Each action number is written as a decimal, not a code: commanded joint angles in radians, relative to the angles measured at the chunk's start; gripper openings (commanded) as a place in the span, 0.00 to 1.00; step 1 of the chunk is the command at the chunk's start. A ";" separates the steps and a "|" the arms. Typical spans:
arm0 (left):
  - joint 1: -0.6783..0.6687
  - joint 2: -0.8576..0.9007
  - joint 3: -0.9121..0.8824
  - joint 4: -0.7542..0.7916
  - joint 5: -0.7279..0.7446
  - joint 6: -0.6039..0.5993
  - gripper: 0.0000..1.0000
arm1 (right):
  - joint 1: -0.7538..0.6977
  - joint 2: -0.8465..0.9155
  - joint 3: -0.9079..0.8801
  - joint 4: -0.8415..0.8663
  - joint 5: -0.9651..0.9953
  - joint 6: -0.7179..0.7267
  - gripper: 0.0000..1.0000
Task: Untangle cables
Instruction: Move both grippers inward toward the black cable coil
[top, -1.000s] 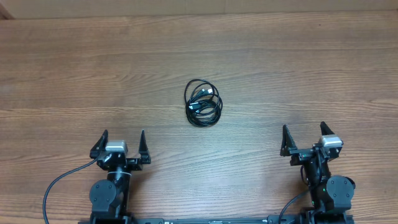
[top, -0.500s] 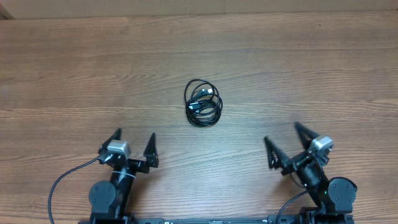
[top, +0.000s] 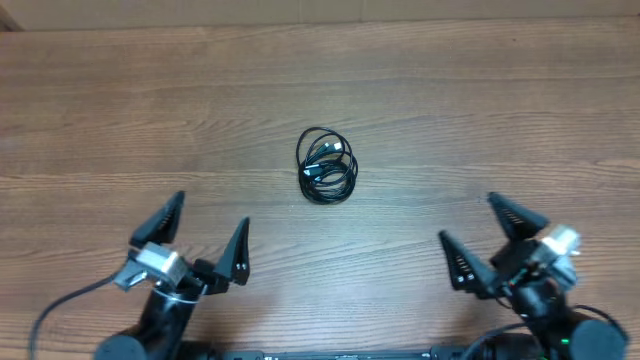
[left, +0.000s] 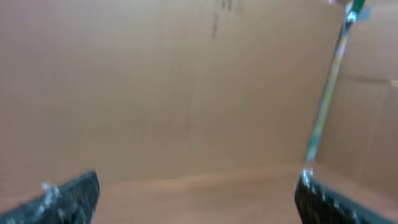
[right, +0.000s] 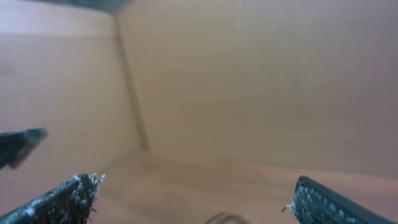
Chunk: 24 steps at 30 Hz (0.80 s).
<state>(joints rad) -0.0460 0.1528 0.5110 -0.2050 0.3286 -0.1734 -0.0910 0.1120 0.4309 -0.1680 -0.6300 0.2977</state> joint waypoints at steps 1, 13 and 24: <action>-0.005 0.228 0.298 -0.261 -0.068 0.197 0.99 | -0.019 0.184 0.200 -0.190 0.049 -0.153 1.00; -0.007 1.106 0.858 -0.864 0.321 0.144 1.00 | -0.019 1.046 0.515 -0.333 -0.651 -0.023 1.00; -0.054 1.580 0.860 -0.880 0.499 0.106 1.00 | 0.149 1.535 0.513 -0.269 -0.576 0.151 1.00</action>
<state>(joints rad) -0.0757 1.6596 1.3491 -1.0809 0.7799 -0.0532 0.0128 1.6196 0.9283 -0.4393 -1.3079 0.3779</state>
